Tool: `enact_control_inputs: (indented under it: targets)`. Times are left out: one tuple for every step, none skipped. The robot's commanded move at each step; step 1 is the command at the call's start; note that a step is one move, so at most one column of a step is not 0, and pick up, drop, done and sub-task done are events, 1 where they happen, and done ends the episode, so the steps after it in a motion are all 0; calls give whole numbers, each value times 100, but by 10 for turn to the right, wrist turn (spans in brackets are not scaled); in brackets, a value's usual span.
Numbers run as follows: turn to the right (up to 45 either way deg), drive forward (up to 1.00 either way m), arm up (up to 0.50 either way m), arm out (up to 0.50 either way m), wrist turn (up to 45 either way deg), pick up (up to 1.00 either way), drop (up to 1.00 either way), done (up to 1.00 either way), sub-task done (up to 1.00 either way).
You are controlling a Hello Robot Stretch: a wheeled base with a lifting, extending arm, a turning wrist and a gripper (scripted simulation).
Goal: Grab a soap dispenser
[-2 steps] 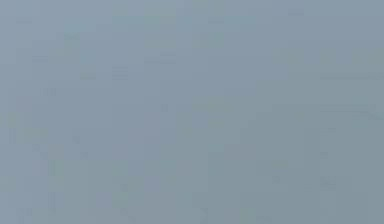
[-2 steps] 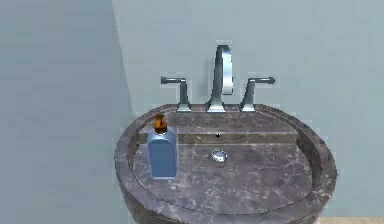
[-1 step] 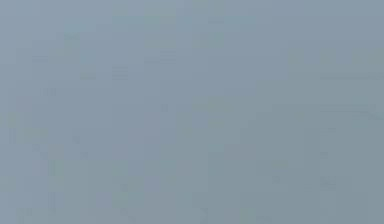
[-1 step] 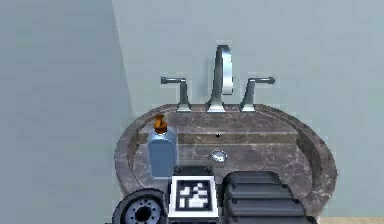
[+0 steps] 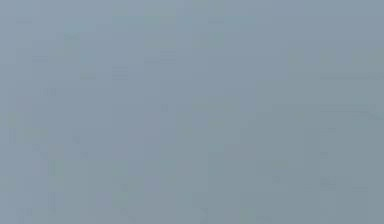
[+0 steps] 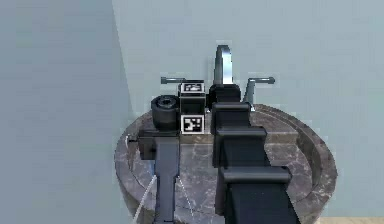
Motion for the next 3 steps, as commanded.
enact_control_inputs:
  targets:
    - [0, 0, 0, 0, 450, 0, 0, 0, 0]
    - [0, 0, 0, 0, 450, 0, 0, 0, 0]
    - [0, 0, 0, 0, 450, 0, 0, 0, 0]
